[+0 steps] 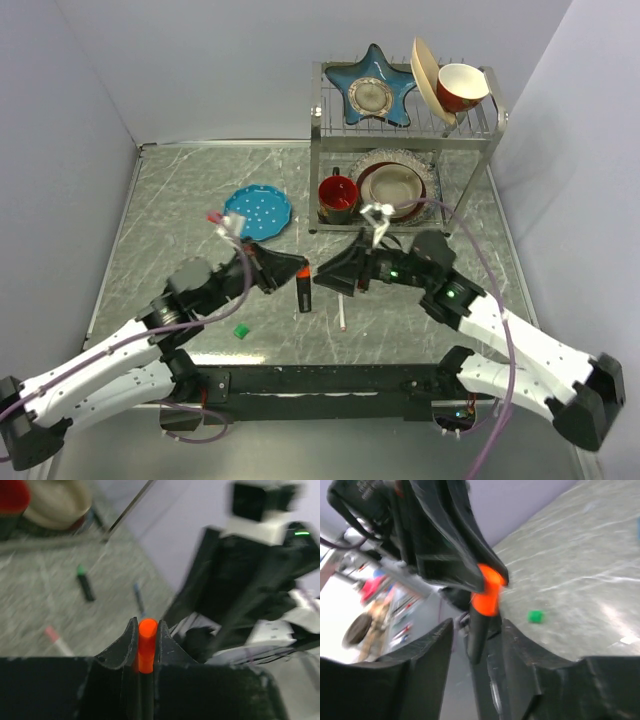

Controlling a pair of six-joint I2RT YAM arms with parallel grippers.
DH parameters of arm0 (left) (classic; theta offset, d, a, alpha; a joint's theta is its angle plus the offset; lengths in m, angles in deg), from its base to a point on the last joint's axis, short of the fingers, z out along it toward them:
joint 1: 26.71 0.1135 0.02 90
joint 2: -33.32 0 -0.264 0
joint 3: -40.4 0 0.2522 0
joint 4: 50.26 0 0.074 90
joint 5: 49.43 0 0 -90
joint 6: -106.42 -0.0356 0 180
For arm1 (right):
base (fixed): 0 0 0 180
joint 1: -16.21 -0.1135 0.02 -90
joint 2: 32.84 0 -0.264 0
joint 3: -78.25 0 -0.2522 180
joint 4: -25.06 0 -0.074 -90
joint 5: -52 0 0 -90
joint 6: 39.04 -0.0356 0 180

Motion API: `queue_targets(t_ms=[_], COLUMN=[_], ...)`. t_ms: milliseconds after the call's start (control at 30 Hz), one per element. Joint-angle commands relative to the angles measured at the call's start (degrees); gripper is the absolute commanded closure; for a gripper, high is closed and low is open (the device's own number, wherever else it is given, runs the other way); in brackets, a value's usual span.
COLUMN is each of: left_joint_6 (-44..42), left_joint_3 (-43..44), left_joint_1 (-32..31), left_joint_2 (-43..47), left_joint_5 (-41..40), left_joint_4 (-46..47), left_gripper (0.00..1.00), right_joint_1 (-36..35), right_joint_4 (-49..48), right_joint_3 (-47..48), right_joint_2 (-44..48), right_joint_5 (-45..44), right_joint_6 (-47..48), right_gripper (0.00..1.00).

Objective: Insert the pens into the pen caps

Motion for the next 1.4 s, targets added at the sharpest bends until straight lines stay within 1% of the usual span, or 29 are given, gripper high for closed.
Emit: queue_targets(t_ms=[0, 67, 100, 133, 167, 200, 233, 267, 300, 333, 367, 467, 567, 633, 800, 900, 967, 1100, 1167, 1267, 1300, 1367], left_joint_6=[-3.23, -3.41, -3.06, -1.75, -0.78, 0.18, 2.02, 2.82, 3.61, 4.75, 4.94, 5.2, 6.95, 8.63, 9.42, 9.86, 9.77, 9.69, 9.6, 9.33, 9.25, 8.9], left_joint_3=[2.08, 1.65, 0.26, -0.89, -2.03, -4.57, -5.81, -6.95, -8.71, -9.25, -9.6, -9.08, -9.51, -10.74, -10.57, -10.57, -10.48, -10.39, -10.39, -10.92, -10.92, -10.92], left_joint_1=[3.14, 4.98, 5.69, 6.39, 7.62, 8.15, 8.59, 9.03, 9.21, 9.3, 9.39, 9.39, 9.39, 9.47, 9.39, 9.39, 9.39, 9.39, 9.39, 9.39, 9.39, 9.39], left_joint_2=[-4.65, -7.72, -8.87, -10.01, -12.37, -13.53, -14.84, -17.47, -19.06, -20.64, -23.88, -30.65, -35.14, -37.69, -44.2, -47.11, -48.69, -50.71, -51.77, -52.3, -52.3, -51.69], left_joint_5=[3.46, 3.63, 4.15, 5.81, 6.44, 6.79, 7.58, 7.5, 7.24, 6.89, 7.06, 8.19, 9.17, 8.99, 9.52, 9.96, 10.39, 11.01, 11.27, 11.36, 11.36, 10.93], left_joint_4=[-9.66, -8.18, -6.87, -2.41, -0.02, 2.96, 5.69, 11.02, 13.08, 14.84, 17.9, 19.6, 24.25, 29.69, 32.96, 34.19, 34.54, 34.9, 35.07, 35.34, 34.81, 33.67], left_gripper=[0.99, 0.99, 0.99, 0.99, 0.99, 0.99, 0.99, 0.99, 0.99, 0.99, 0.99, 0.98, 0.95, 0.93, 0.91, 0.91, 0.9, 0.81, 0.79, 0.7, 0.65, 0.62], right_joint_1=[1.03, 1.03, 1.03, 1.03, 1.12, 1.12, 1.03, 1.03, 1.12, 1.03, 1.12, 1.12, 1.12, 1.03, 1.03, 1.03, 1.12, 1.03, 1.03, 1.03, 1.12, 1.12], right_joint_4=[-0.31, 4.34, 5.92, 8.98, 10.23, 10.85, 11.56, 12.09, 12.53, 12.88, 14.19, 16.04, 16.49, 15.96, 16.92, 18.41, 19.21, 21.14, 21.41, 22.11, 22.81, 23.52], right_joint_3=[-8.23, -11.22, -11.85, -12.46, -12.73, -13.17, -13.52, -14.05, -14.23, -14.31, -14.58, -15.11, -15.63, -16.07, -15.72, -15.2, -14.93, -14.67, -14.84, -14.84, -14.67, -14.32], right_joint_2=[11.03, 14.3, 16.93, 18.17, 19.4, 21.33, 22.13, 22.66, 23.71, 23.98, 24.42, 25.3, 26.01, 26.62, 26.62, 27.06, 27.59, 28.03, 28.55, 28.91, 28.91, 28.73], right_joint_5=[-9.46, -12.0, -12.71, -13.41, -15.6, -16.31, -16.93, -17.89, -18.69, -19.48, -20.18, -22.99, -23.97, -23.45, -23.53, -25.37, -26.77, -29.41, -30.12, -32.05, -33.62, -35.47], right_joint_6=[0.55, 0.99, 1.25, 1.34, 1.34, 1.26, 1.17, 0.99, 0.91, 0.82, 0.82, 0.73, 1.08, 1.34, 1.96, 2.4, 2.31, 2.14, 1.96, 1.0, 0.64, -0.32], right_gripper=[0.39, 0.36, 0.33, 0.3, 0.28, 0.24, 0.22, 0.2, 0.15, 0.13, 0.12, 0.11, 0.11, 0.11, 0.11, 0.11, 0.11, 0.11, 0.11, 0.11, 0.11, 0.12])
